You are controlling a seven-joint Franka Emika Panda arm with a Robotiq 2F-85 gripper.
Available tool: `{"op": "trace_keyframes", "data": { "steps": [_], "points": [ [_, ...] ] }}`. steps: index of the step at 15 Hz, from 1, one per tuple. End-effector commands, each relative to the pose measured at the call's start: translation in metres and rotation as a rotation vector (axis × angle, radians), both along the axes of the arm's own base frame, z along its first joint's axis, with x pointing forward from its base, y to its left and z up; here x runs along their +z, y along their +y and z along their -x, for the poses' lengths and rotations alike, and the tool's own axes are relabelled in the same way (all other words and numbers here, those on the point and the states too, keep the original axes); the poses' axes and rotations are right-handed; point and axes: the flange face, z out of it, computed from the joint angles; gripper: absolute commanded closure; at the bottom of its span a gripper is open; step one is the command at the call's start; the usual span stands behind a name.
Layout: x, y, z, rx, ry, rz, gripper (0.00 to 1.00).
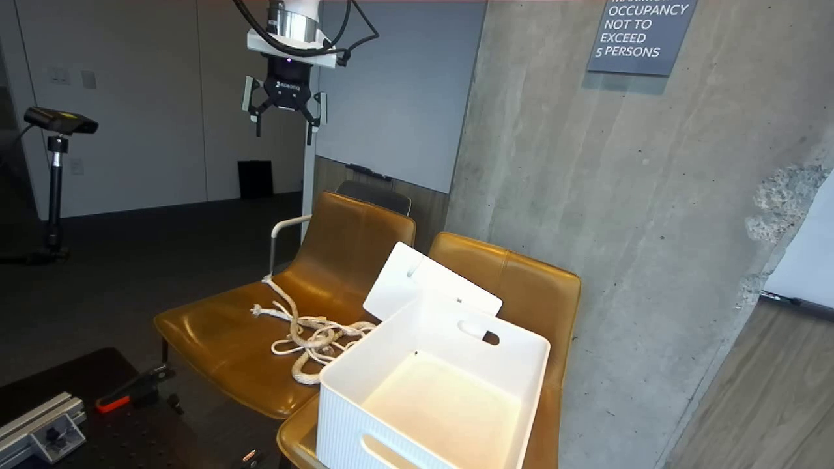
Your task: Put the ropes inside the basket then remove them
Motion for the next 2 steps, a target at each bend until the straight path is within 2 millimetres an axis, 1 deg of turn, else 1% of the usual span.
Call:
{"op": "trace_keyframes", "data": {
  "steps": [1,2],
  "points": [
    [0.001,0.0004,-0.0002,0.0,0.001,0.0,0.0],
    [0.001,0.0004,-0.0002,0.0,0.001,0.0,0.0]
  ]
}}
